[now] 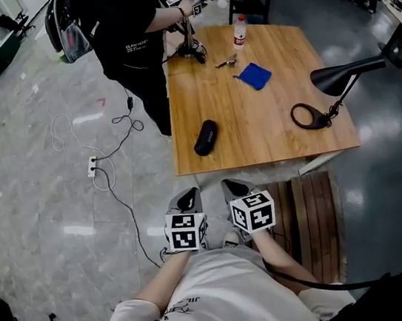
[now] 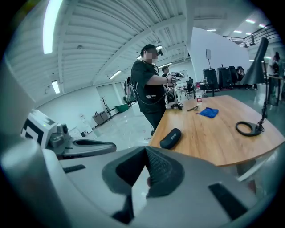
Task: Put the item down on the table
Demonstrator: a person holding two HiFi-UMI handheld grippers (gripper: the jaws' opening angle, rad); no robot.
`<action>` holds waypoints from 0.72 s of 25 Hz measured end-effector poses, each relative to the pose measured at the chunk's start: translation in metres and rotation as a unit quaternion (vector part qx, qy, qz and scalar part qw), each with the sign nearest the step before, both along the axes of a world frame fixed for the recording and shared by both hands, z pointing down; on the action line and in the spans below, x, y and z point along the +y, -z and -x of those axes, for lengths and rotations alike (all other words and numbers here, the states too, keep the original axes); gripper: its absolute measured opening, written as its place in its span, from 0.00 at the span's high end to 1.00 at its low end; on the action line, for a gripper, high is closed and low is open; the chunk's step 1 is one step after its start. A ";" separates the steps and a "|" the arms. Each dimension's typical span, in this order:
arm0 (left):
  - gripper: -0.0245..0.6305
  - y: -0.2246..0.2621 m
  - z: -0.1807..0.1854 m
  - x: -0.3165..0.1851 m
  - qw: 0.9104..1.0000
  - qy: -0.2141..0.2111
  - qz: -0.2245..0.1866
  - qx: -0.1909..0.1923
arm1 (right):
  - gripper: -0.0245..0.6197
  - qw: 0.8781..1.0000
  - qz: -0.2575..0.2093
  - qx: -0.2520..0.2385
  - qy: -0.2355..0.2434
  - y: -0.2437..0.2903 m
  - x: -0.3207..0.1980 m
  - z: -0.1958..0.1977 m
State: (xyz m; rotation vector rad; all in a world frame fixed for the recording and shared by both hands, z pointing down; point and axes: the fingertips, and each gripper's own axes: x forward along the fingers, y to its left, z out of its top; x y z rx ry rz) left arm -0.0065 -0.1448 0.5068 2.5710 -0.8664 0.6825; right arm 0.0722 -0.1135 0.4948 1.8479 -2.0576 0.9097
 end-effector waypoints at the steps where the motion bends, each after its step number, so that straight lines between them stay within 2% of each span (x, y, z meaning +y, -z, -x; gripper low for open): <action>1: 0.95 0.002 0.000 -0.002 1.000 0.000 -0.005 -0.002 | 0.95 1.000 0.001 -0.002 0.002 -0.001 -0.001 0.002; 10: 0.95 0.015 -0.006 -0.012 1.000 0.000 -0.011 0.011 | 0.96 1.000 0.008 0.018 0.009 0.001 -0.002 0.013; 18: 0.95 0.014 -0.012 -0.011 1.000 -0.008 -0.007 0.012 | 0.96 1.000 0.009 0.018 0.008 0.002 0.001 0.012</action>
